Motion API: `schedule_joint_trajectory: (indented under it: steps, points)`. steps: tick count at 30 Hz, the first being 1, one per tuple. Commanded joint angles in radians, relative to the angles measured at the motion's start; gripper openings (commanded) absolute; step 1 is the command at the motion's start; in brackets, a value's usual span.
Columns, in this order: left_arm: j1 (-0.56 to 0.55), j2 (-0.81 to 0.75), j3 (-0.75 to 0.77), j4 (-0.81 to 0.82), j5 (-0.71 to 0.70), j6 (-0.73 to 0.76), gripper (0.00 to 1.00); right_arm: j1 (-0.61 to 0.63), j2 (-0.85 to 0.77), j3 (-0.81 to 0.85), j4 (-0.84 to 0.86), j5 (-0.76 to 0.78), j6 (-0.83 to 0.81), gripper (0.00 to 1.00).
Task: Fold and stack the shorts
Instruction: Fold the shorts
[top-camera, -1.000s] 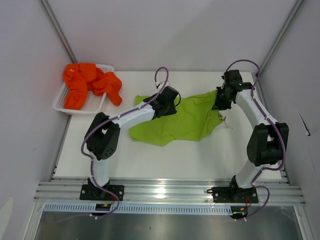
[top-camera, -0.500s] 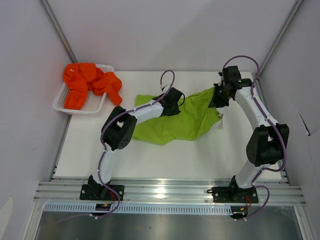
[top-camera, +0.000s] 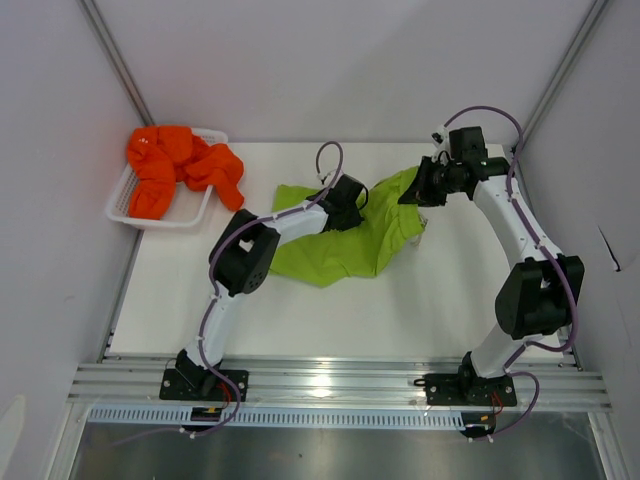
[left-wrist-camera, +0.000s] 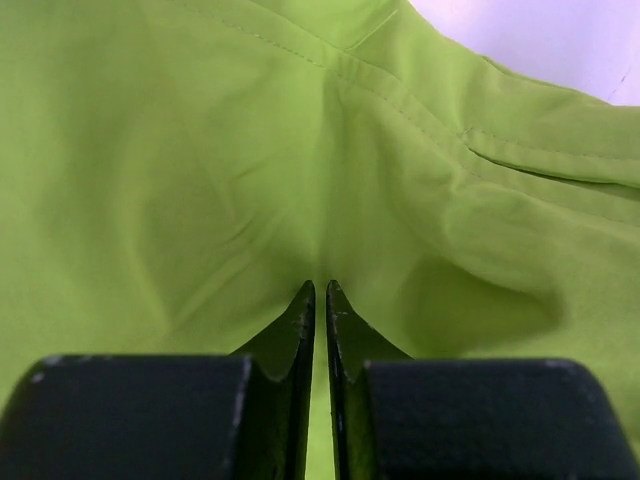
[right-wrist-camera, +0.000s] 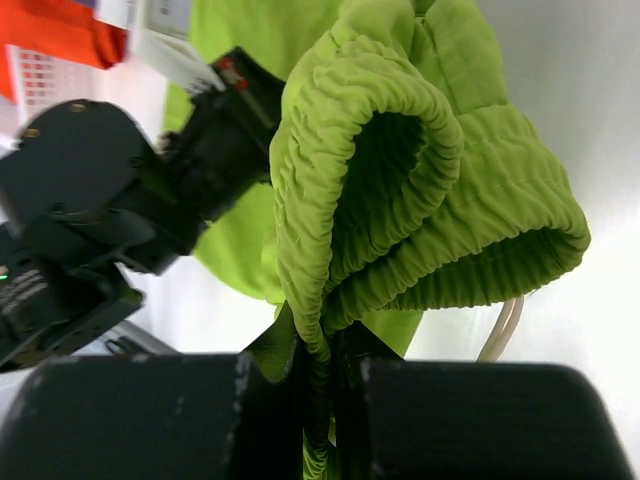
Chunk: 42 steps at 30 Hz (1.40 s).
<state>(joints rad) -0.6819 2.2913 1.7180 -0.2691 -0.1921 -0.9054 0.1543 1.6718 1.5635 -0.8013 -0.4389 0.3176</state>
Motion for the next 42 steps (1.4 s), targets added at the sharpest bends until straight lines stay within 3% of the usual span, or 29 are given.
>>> schedule_joint_trajectory:
  steps: [1, 10, 15, 20, 29, 36, 42]
  points:
    - [0.002, 0.011, -0.017, 0.028, 0.019, -0.043, 0.09, -0.001, -0.023, 0.009, 0.091, -0.133, 0.081, 0.00]
    - [0.027, -0.228, -0.115, -0.042, 0.009, 0.080, 0.16, -0.071, 0.035, 0.052, 0.059, -0.165, 0.120, 0.00]
    - [0.103, -0.430, -0.323, 0.036, 0.072, 0.120, 0.32, -0.078, 0.043, 0.076, 0.031, -0.147, 0.107, 0.00]
    - [0.211, -0.565, -0.441, -0.025, 0.114, 0.174, 0.45, -0.078, 0.062, 0.105, -0.021, -0.115, 0.080, 0.00]
    - [0.395, -0.647, -0.636, -0.019, 0.128, 0.232, 0.73, -0.073, 0.089, 0.171, -0.116, 0.005, 0.021, 0.00]
    - [0.443, -0.641, -0.704, 0.010, 0.140, 0.247, 0.74, -0.062, 0.086, 0.168, -0.118, 0.011, 0.015, 0.00]
    - [0.436, -0.599, -0.768, 0.103, 0.235, 0.226, 0.64, -0.058, 0.091, 0.165, -0.125, 0.032, 0.012, 0.00]
